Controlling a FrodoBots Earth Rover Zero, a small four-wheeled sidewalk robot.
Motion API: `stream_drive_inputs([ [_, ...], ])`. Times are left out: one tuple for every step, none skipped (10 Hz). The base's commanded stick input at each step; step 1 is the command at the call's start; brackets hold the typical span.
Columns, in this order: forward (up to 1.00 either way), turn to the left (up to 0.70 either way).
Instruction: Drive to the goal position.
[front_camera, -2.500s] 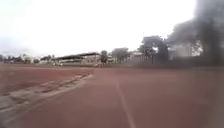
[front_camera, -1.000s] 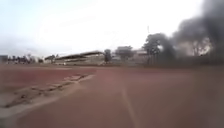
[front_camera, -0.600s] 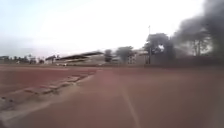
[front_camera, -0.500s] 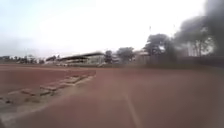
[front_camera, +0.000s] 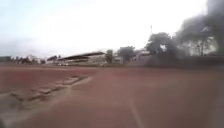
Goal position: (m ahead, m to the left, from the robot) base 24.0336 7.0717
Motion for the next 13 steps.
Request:
stream_drive_inputs([
  [0.7,-0.01],
  [0.7,-0.25],
  [0.7,-0.28],
  [0.7,-0.28],
  [0.7,-0.27],
  [0.7,-0.26],
  [0.7,-0.15],
  [0.7,0.0],
  [0.7,0.0],
  [0.7,0.0],
  [0.7,0.0],
  [0.7,0.0],
  [0.7,0.0],
])
